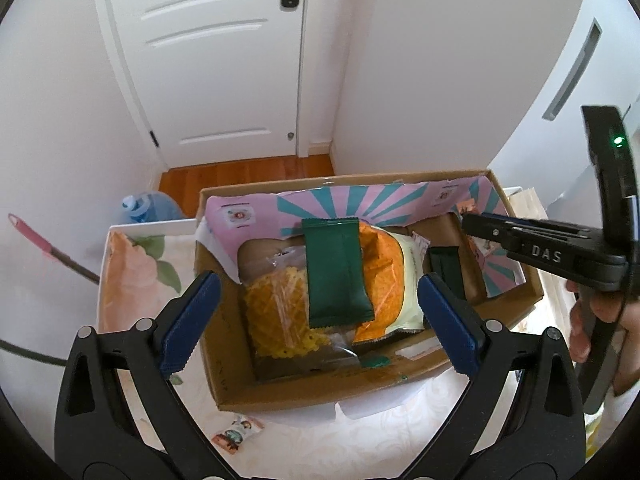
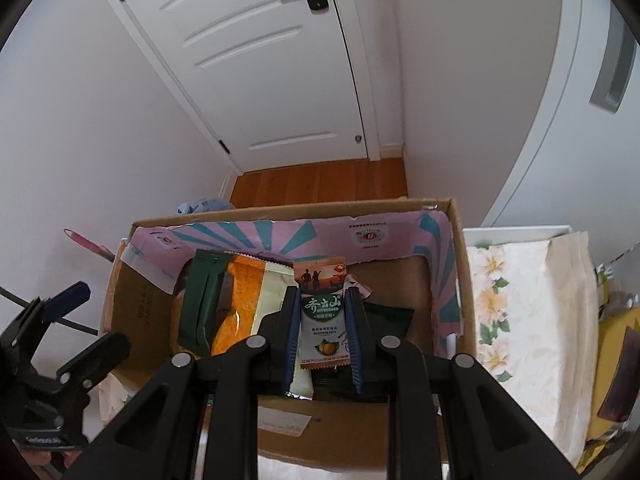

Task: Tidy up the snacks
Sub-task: 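Open the left tool dropping the green bar while the right tool releases its packet, then raise both tools back from the box over the table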

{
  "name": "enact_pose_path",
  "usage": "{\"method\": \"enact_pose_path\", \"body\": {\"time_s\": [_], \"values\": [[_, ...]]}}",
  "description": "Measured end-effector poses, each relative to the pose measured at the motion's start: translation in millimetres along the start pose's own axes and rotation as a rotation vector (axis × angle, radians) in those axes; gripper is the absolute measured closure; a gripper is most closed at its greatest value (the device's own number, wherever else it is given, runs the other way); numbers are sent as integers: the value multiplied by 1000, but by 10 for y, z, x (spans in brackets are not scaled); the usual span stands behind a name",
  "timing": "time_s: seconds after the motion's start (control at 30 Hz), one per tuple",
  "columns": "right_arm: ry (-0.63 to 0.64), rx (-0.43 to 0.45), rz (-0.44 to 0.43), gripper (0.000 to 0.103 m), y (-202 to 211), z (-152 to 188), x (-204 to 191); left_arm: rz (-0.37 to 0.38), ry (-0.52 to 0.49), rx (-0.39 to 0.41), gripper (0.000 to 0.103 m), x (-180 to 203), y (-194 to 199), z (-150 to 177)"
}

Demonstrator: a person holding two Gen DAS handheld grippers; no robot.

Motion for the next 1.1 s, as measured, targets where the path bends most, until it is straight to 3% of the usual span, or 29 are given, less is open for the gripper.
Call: {"method": "enact_pose_path", "body": {"time_s": [0.1, 0.13, 0.17, 0.2, 0.27, 0.73, 1.1], "values": [[-33, -3, -30, 73, -58, 1, 46, -6, 14, 4, 5, -25, 39, -1], [-41, -5, -30, 47, -69, 2, 65, -4, 17, 7, 5, -30, 61, -2], [-47, -3, -17, 13, -60, 3, 86, -4, 19, 10, 5, -33, 80, -1], [-46, 10, -10, 3, -37, 0, 103, -5, 20, 13, 5, -37, 98, 2], [-40, 53, -19, 1, 69, -10, 95, -5, 22, 20, 5, -40, 136, 7], [-42, 124, 18, 1, 553, 98, 83, 33, 20, 55, 5, -34, 416, 52], [66, 241, 58, 1, 1099, 259, -104, -9, 63, 144, 5, -91, 930, 253]]}}
Point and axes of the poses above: each gripper's, at about its wrist camera, not at the fingertips, and y roughly against the way its jaws point, x to its right, z to its underside, the point moved 6 cm from there along -y, roughly the way its jaws point, and after that the axes turned 13 degrees about y, right-handed, at the moved point
